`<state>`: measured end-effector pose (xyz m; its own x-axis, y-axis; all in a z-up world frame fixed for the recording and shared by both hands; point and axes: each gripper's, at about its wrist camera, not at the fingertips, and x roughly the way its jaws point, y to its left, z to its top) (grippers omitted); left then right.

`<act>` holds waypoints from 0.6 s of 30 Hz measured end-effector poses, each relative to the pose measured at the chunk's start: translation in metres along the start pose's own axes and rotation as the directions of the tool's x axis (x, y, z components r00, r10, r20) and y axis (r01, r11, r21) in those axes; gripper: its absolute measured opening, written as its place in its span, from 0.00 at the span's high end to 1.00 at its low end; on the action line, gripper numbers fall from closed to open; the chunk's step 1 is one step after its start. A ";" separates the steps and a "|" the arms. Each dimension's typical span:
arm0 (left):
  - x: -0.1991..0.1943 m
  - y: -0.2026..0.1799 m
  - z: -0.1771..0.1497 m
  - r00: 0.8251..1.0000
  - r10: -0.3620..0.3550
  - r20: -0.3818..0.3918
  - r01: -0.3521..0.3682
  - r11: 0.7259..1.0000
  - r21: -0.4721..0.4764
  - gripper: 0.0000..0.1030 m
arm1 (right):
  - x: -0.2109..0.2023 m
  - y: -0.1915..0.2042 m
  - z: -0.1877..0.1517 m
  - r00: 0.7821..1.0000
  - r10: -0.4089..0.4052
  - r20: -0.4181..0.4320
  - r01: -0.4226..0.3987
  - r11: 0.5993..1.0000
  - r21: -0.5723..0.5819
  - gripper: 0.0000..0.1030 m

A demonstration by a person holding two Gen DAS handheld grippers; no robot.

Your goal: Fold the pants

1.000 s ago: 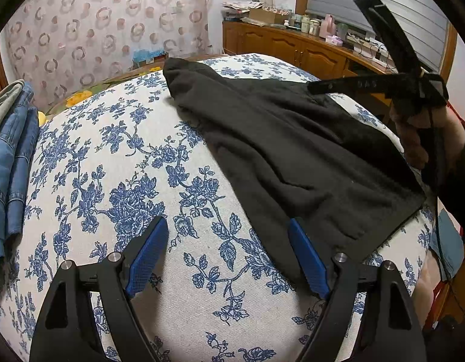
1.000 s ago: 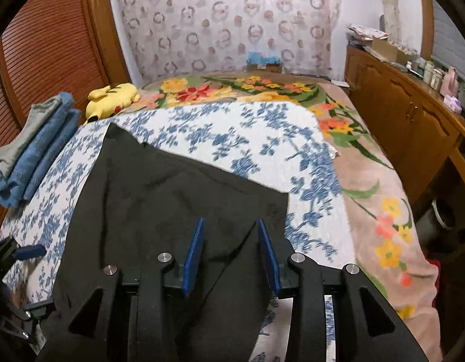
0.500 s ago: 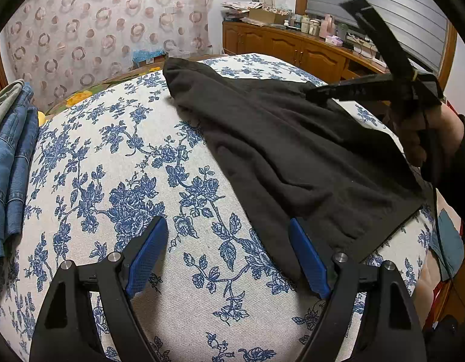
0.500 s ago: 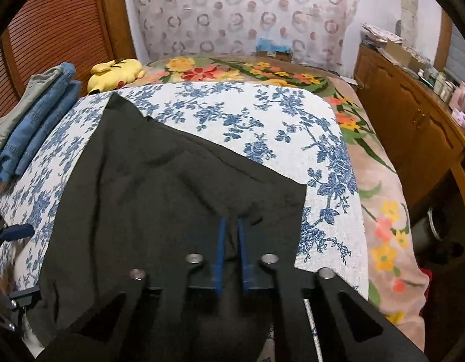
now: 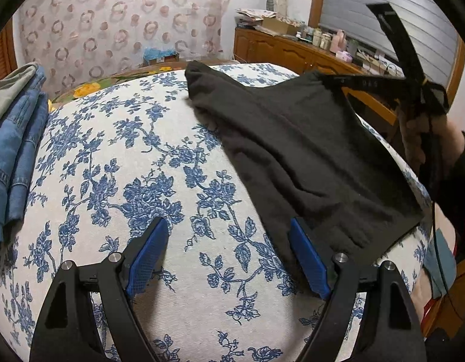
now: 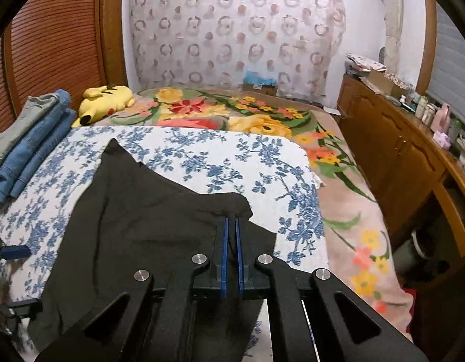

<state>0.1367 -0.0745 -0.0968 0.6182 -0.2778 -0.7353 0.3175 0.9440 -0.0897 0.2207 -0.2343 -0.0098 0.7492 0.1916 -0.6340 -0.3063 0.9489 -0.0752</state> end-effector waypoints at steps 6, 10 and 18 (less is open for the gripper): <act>0.002 -0.002 0.001 1.000 0.002 -0.008 -0.002 1.000 0.007 0.19 | 0.009 -0.004 0.004 0.998 -0.069 -0.016 0.069 0.997 0.038 0.96; 0.003 -0.002 0.001 1.000 0.008 -0.011 -0.008 1.000 0.012 0.19 | 0.017 -0.008 0.003 0.996 -0.084 -0.043 0.086 0.994 0.066 0.96; 0.003 -0.002 0.001 1.000 0.006 -0.010 -0.006 1.000 0.011 0.19 | 0.026 -0.014 0.004 0.992 -0.106 -0.071 0.112 0.991 0.078 0.96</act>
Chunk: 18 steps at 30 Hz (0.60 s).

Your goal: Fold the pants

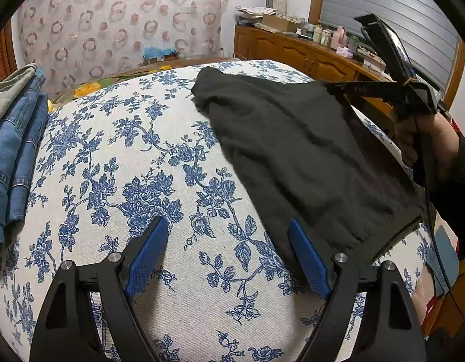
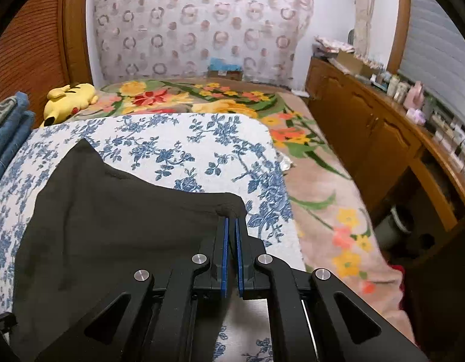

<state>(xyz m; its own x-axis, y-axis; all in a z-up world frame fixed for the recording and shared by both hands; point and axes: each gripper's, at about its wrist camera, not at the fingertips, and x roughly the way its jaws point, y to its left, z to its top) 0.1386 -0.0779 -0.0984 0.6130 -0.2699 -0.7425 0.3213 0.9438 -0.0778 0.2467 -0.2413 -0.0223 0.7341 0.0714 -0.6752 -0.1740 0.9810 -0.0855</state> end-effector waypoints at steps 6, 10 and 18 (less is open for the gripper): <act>0.000 0.000 0.000 1.000 0.001 0.000 -0.001 1.000 0.000 0.19 | -0.005 -0.006 -0.001 1.000 0.026 -0.005 -0.025 1.000 0.015 0.89; 0.000 -0.001 0.000 1.000 0.000 0.000 0.000 1.000 0.000 0.19 | -0.023 -0.005 -0.009 0.998 0.051 0.025 -0.051 0.999 0.003 0.73; 0.000 -0.001 0.000 1.000 0.003 -0.002 -0.003 1.000 0.002 0.19 | -0.074 0.014 -0.063 0.987 0.156 0.045 -0.153 0.986 -0.060 0.65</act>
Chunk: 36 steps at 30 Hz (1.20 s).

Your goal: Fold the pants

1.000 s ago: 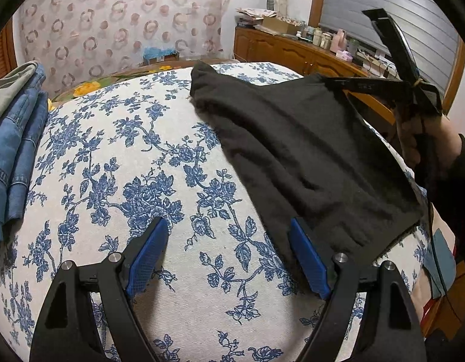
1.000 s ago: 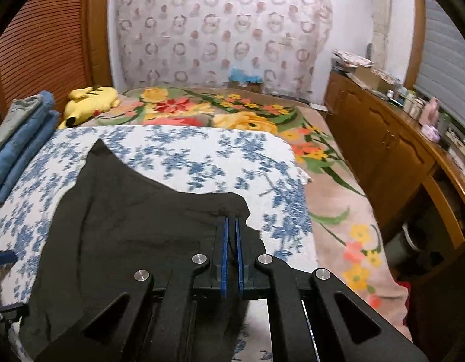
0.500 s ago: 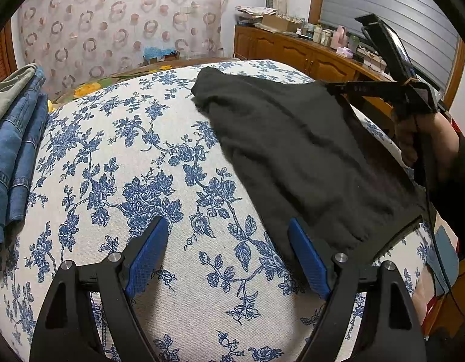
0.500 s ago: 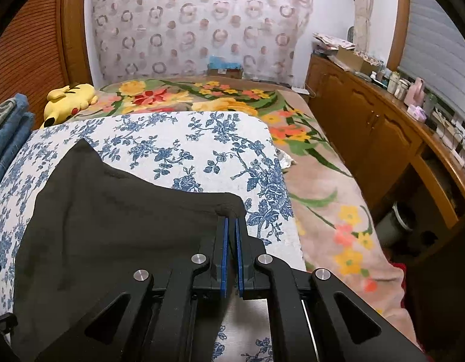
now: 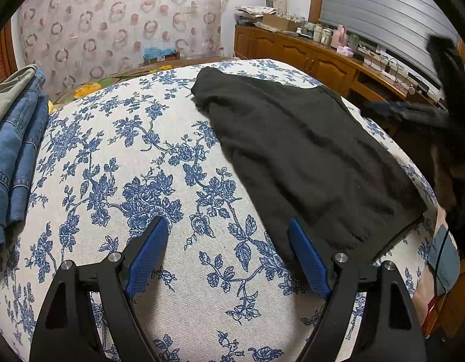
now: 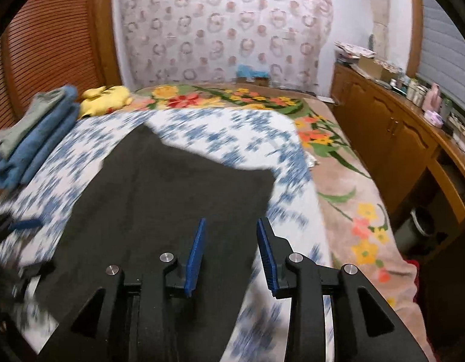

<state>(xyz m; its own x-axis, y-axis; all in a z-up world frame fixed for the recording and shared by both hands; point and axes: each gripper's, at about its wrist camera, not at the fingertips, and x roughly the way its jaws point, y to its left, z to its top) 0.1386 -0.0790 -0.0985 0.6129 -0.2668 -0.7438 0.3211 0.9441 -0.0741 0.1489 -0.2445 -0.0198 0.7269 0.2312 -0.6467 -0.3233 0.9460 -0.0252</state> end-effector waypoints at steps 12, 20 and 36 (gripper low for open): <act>0.001 0.000 0.000 1.000 0.001 0.000 -0.001 1.000 0.001 0.19 | -0.018 0.020 -0.055 0.999 0.040 -0.036 -0.040 0.999 0.005 0.58; -0.006 0.003 -0.003 1.000 -0.031 0.000 0.031 0.999 0.007 0.19 | -0.017 0.026 -0.058 1.000 0.030 0.003 -0.030 1.000 0.008 0.54; -0.052 -0.037 -0.038 0.996 -0.094 0.000 0.093 0.984 0.151 0.19 | -0.068 0.012 -0.083 0.998 0.055 0.006 -0.055 0.995 0.082 0.54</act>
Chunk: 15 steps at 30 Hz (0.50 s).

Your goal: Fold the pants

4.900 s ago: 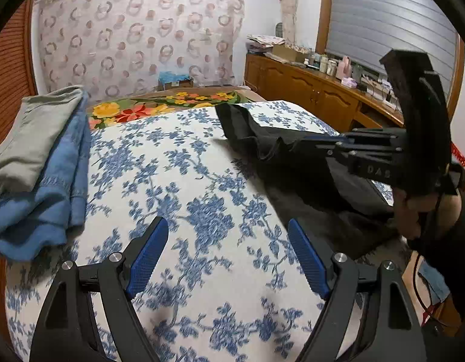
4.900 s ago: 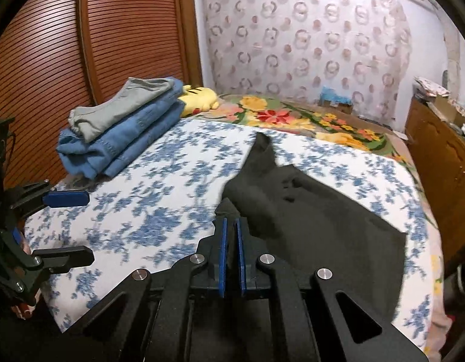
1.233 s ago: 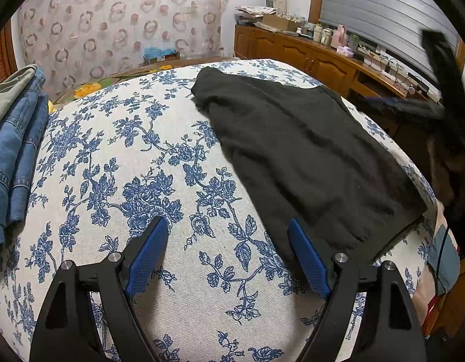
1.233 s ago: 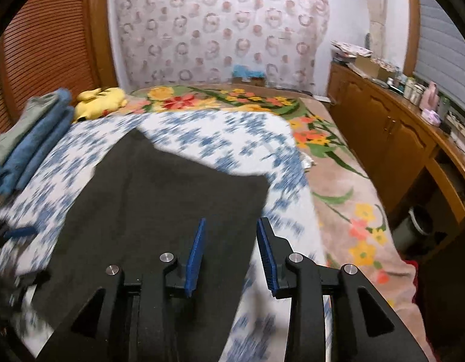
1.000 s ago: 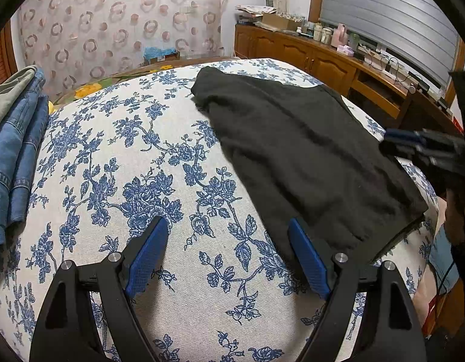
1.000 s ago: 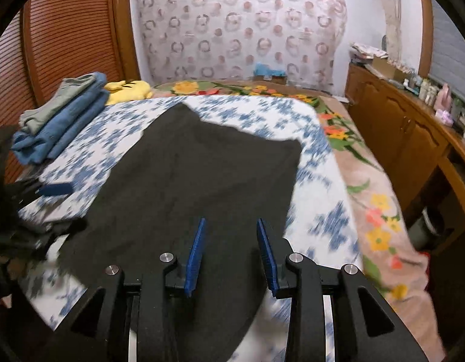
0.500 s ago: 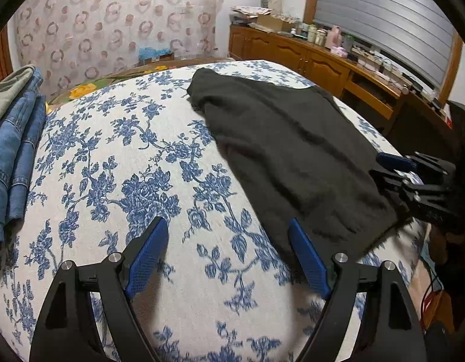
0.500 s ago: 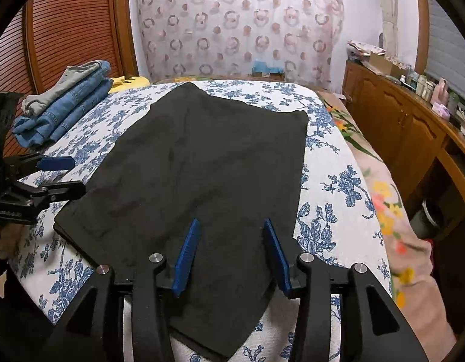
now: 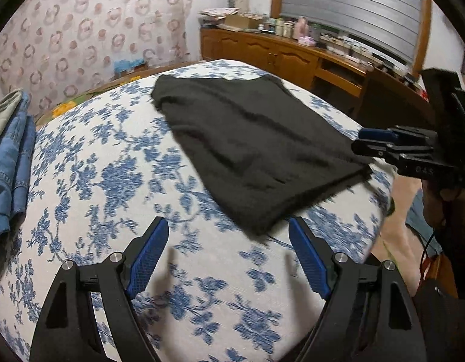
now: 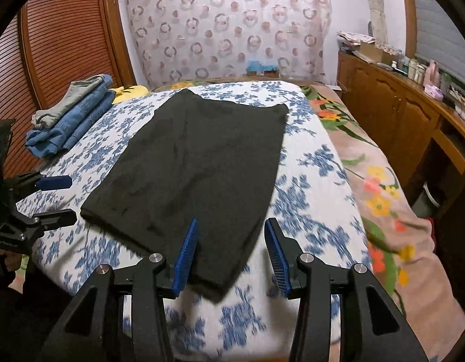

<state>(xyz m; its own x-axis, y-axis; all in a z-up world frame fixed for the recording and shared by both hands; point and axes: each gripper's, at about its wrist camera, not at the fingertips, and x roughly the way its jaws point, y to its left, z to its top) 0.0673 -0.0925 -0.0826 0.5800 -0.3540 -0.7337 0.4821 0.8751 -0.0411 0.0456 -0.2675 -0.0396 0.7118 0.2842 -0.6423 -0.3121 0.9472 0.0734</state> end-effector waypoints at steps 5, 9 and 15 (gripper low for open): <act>0.011 -0.007 0.000 0.999 0.010 -0.030 -0.010 1.000 0.023 0.30 | -0.008 0.004 -0.004 1.000 0.001 0.006 -0.001 1.000 -0.010 0.54; 0.017 -0.010 0.002 0.999 0.011 -0.041 -0.010 0.999 0.031 0.45 | -0.009 0.010 -0.005 1.000 0.023 0.007 -0.023 1.000 -0.012 0.54; 0.020 -0.014 0.007 1.000 -0.007 -0.029 0.008 0.999 0.039 0.57 | -0.006 0.013 -0.008 1.000 0.031 -0.002 -0.031 0.999 -0.017 0.54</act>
<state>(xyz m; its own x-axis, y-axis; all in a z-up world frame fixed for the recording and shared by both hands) 0.0763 -0.1144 -0.0917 0.5573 -0.3502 -0.7529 0.5121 0.8587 -0.0204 0.0325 -0.2585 -0.0407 0.7007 0.3128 -0.6412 -0.3444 0.9354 0.0799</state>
